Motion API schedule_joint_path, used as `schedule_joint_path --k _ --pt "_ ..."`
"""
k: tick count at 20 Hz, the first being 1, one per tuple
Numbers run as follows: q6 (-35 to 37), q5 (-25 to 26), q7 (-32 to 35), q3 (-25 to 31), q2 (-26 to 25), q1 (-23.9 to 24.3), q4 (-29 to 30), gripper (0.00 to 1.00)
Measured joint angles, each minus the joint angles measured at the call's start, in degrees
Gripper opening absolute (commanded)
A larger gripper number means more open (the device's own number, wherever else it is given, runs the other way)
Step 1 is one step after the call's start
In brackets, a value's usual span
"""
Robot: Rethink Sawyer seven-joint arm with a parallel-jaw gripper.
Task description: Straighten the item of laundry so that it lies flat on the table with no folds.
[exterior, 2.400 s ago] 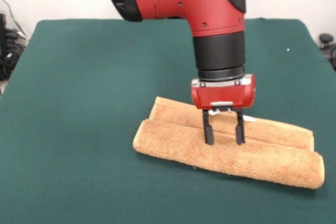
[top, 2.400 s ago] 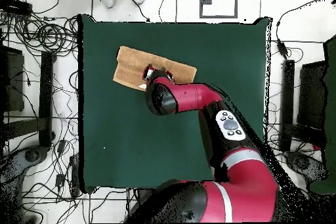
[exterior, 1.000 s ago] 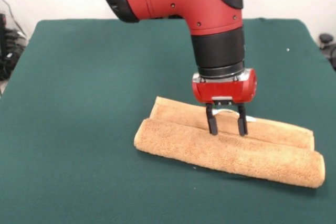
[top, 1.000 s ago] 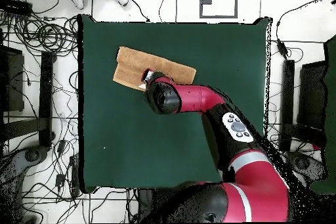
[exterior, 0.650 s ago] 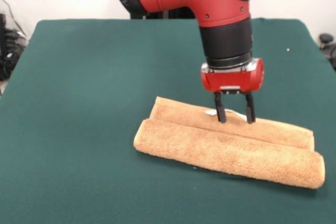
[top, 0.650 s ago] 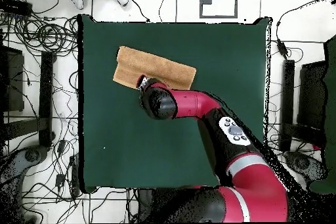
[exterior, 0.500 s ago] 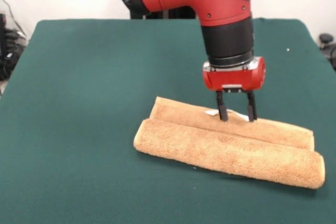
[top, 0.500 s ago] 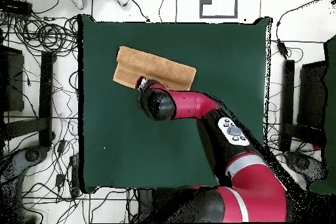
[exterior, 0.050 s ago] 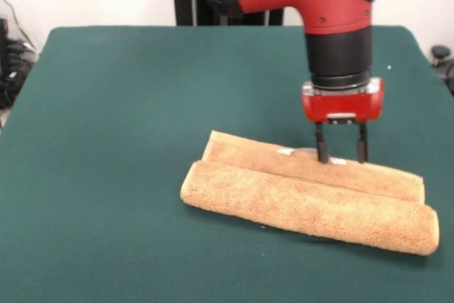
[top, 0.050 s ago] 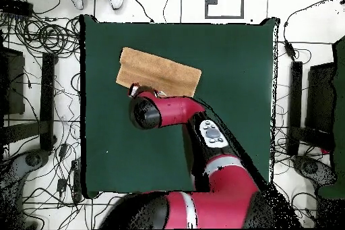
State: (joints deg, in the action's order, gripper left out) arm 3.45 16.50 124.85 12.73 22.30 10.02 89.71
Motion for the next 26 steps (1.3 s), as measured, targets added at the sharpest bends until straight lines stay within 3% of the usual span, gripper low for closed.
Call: schedule_joint_path --k 6,26 --pt "-5.6 0.0 0.0 -3.2 -2.0 -3.4 -1.7 1.0" --pt "-5.8 0.0 0.0 -3.2 -2.1 -3.3 -1.7 1.0"
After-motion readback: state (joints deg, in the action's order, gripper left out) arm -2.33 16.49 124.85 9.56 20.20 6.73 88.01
